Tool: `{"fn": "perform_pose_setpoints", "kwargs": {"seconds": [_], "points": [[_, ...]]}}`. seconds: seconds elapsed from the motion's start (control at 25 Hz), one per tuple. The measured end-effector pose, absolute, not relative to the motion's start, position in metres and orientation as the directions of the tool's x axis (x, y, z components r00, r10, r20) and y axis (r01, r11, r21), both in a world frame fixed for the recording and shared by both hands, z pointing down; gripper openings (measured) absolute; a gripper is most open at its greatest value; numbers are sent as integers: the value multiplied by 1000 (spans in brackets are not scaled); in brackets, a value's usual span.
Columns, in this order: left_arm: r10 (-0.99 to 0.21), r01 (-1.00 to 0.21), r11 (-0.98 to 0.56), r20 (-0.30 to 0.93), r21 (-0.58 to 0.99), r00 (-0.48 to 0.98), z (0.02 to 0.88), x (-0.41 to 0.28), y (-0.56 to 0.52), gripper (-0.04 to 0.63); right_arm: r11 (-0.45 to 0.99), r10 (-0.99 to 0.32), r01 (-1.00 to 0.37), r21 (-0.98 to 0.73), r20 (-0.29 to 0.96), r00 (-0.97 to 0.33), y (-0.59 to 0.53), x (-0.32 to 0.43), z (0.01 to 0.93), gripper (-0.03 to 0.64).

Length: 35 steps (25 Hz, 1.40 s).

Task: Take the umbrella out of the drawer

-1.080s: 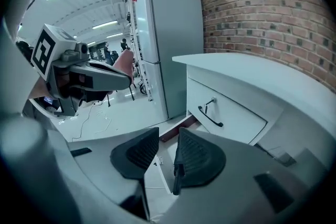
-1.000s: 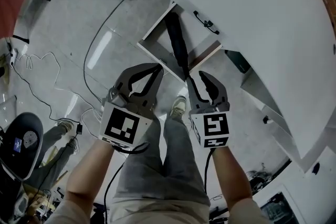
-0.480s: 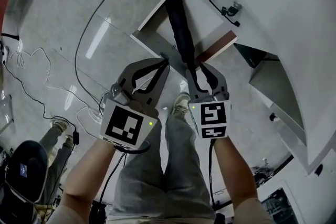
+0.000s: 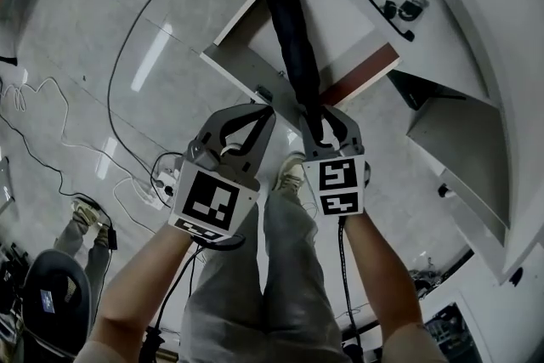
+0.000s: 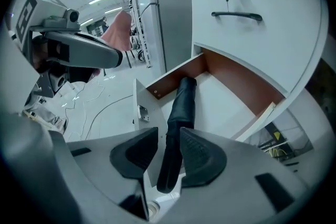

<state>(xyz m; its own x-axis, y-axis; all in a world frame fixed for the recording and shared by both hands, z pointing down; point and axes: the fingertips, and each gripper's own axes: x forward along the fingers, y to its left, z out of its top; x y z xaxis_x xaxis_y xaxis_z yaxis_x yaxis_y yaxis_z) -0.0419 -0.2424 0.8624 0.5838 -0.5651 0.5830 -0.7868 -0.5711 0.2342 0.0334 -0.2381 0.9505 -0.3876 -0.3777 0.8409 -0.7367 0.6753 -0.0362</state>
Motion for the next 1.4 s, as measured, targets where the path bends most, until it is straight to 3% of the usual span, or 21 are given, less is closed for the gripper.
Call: {"fn": "perform_pose_setpoints", "kwargs": {"seconds": [0.48, 0.8, 0.92, 1.4], "points": [[-538, -809, -529, 636, 257, 553, 921, -41, -223, 8, 622, -370, -782, -48, 862, -348, -235, 41, 1006, 135], [-528, -810, -524, 647, 262, 550, 928, -42, -215, 8, 644, -456, -761, 71, 835, -307, -240, 43, 1009, 100], [-528, -812, -523, 649, 260, 548, 928, -44, -214, 8, 638, -501, -761, 113, 812, -299, -242, 43, 1005, 50], [-525, -816, -525, 662, 242, 535, 926, -50, -208, 8, 574, -527, -819, -26, 754, -393, -244, 47, 974, 23]]}}
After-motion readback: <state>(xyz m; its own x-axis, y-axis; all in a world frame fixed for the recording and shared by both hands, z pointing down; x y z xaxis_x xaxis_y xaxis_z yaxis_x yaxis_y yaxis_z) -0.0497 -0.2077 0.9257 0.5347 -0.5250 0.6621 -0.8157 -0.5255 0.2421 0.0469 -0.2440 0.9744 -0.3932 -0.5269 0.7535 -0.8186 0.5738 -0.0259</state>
